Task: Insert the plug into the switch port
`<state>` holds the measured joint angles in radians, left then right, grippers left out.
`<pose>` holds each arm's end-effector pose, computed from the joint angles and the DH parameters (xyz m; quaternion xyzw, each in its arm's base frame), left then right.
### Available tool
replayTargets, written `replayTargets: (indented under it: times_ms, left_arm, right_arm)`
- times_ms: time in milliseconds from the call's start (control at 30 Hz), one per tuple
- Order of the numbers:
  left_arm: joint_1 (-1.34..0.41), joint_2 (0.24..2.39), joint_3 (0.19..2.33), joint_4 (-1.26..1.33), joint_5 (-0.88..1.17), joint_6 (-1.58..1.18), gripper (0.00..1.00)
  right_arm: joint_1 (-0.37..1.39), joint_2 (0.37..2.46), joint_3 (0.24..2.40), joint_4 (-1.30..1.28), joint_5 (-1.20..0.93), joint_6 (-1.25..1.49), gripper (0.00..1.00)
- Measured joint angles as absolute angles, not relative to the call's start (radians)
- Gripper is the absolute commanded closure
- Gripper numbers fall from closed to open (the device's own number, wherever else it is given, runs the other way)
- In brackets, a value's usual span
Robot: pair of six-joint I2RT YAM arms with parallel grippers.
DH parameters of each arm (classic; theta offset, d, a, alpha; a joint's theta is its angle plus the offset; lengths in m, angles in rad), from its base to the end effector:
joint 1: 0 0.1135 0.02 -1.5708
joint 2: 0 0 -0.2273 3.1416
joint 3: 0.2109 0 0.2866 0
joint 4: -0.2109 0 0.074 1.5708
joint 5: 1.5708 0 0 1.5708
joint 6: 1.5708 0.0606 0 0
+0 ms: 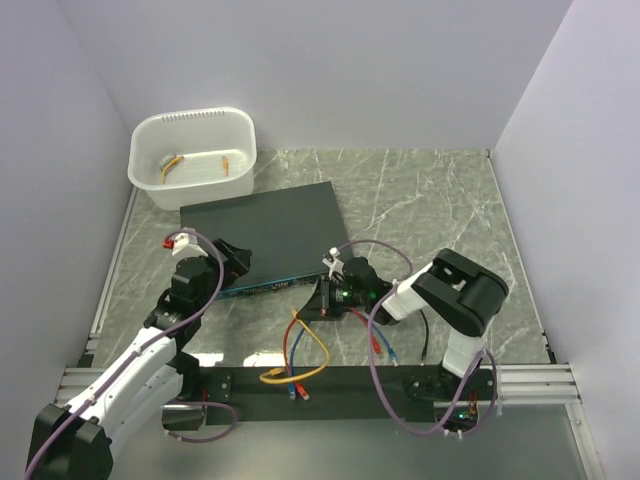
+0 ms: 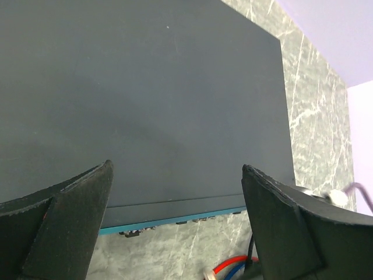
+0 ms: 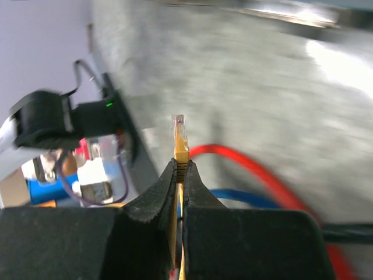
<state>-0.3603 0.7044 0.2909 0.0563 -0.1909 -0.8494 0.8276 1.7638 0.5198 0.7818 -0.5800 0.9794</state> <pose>0.2404 -0.0783 0.1563 -0.2507 0.7803 -0.2584 0.5115 0.1934 0.2596 0.0348 -0.0883 0.8238 0.5466 0.1212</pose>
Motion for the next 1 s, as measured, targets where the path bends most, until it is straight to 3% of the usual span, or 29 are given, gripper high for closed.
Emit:
replayTargets:
  times_ms: [300, 533, 800, 1000]
  left_arm:
    - [-0.36, 0.73, 0.29, 0.075, -0.173, -0.83, 0.02]
    - [-0.36, 0.704, 0.274, 0.079, -0.174, -0.828, 0.02]
    - [-0.36, 0.76, 0.263, 0.119, -0.172, -0.824, 0.03]
    - [-0.36, 0.852, 0.271, 0.155, -0.151, -0.804, 0.03]
  right_arm:
    - [0.782, 1.82, 0.458, 0.879, -0.527, 1.001, 1.0]
    - [0.559, 1.753, 0.262, 1.017, -0.503, 1.028, 1.0]
    - [0.496, 1.494, 0.211, 0.76, -0.419, 0.947, 1.0]
    - [0.496, 1.442, 0.247, 0.682, -0.452, 0.899, 1.0]
